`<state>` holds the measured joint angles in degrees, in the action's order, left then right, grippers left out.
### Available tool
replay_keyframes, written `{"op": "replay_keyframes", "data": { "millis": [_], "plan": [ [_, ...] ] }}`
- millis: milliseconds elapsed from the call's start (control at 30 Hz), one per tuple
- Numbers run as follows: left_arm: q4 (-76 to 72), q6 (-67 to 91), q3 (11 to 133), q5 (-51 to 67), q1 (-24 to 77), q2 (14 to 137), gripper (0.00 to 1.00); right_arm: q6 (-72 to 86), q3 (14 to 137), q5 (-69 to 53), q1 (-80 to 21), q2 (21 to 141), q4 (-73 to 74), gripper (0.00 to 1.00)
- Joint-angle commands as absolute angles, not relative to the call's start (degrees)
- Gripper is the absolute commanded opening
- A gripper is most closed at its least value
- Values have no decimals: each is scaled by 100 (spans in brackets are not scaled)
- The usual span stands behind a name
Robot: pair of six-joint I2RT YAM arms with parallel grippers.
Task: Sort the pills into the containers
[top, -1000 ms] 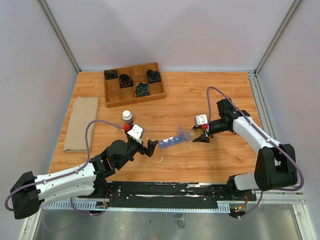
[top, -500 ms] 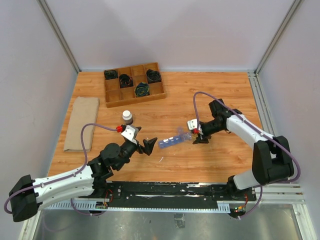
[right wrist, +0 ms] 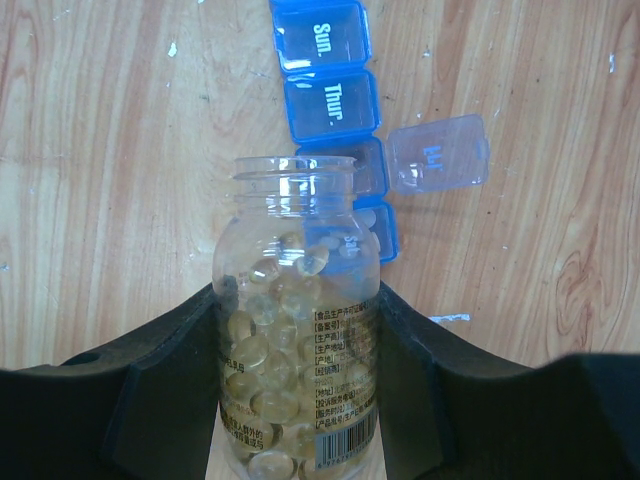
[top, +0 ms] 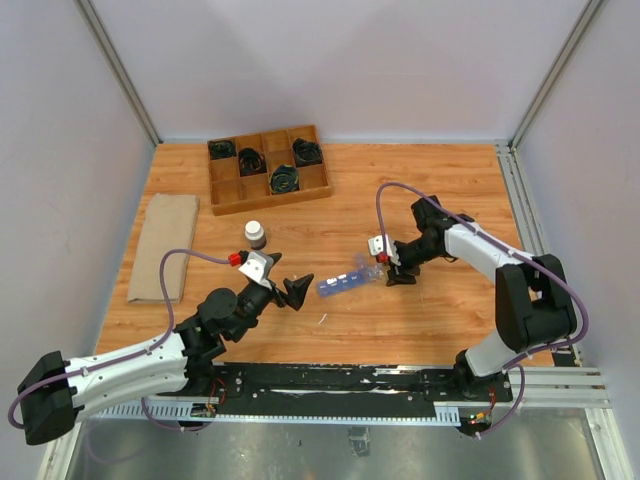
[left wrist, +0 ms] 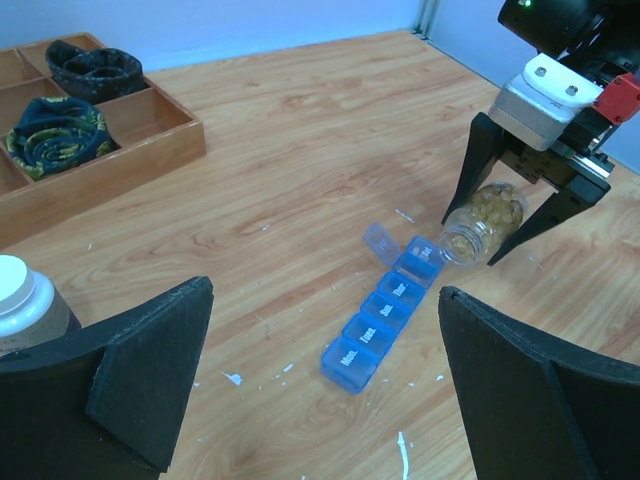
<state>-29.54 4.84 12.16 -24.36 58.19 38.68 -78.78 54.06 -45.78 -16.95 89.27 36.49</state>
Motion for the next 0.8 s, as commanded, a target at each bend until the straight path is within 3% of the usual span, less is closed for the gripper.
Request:
{"op": "replay_keyframes", "data": {
  "millis": [0,767],
  "plan": [
    [-3190,501,1202,-2510,5773,3902,99,-7670,5591,-4338,-1834,8967,3575,11],
    [-3202,521,1160,-2529,5782,3852,99,-7213,5828,-3359,-2238,9236,3513,10]
  ]
}}
